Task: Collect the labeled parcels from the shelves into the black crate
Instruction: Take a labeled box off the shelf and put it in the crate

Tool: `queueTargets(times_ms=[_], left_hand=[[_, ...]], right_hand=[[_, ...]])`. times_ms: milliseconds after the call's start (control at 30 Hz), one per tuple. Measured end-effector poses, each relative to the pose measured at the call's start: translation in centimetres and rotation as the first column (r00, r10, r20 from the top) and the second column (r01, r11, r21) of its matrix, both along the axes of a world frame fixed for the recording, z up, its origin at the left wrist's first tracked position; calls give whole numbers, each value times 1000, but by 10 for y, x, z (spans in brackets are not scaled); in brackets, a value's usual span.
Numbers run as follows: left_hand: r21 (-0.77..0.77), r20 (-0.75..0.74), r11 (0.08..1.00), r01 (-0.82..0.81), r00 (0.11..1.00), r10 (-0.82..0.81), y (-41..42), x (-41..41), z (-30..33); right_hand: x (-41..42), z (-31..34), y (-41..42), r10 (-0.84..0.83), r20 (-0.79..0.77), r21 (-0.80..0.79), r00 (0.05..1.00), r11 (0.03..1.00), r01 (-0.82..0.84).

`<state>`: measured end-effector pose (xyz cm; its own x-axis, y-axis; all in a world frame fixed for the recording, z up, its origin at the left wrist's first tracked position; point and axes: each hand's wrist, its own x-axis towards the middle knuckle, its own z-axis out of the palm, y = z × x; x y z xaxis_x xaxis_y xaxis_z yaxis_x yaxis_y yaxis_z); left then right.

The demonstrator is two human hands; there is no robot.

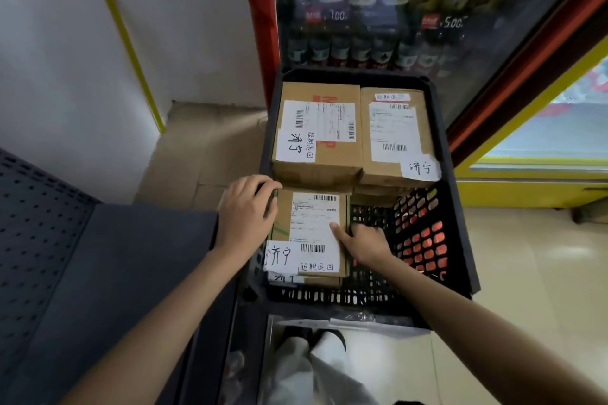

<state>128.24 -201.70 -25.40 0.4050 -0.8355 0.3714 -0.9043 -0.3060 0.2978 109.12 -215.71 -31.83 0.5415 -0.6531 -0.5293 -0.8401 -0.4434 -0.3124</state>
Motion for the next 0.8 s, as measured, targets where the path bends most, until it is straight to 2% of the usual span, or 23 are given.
queueTargets(times_ms=[233, 367, 467, 633, 800], left_hand=[[-60, 98, 993, 101, 991, -94, -4, -2, -1], [-48, 96, 991, 122, 988, -117, -4, -1, -2], [-31, 91, 990, 136, 987, -133, -3, -2, -1], [10, 94, 982, 187, 978, -187, -2, -5, 4], [41, -7, 987, 155, 988, -155, -6, 2, 15]], right_hand=[[4, -6, -3, 30, -56, -63, 998, 997, -34], [2, -3, -5, -17, 71, -119, 997, 993, 25], [-3, 8, -6, 23, 157, -247, 987, 969, 17], [-8, 36, -6, 214, 242, -464, 946, 882, -81], [-4, 71, -9, 337, 279, -655, 899, 751, -79]])
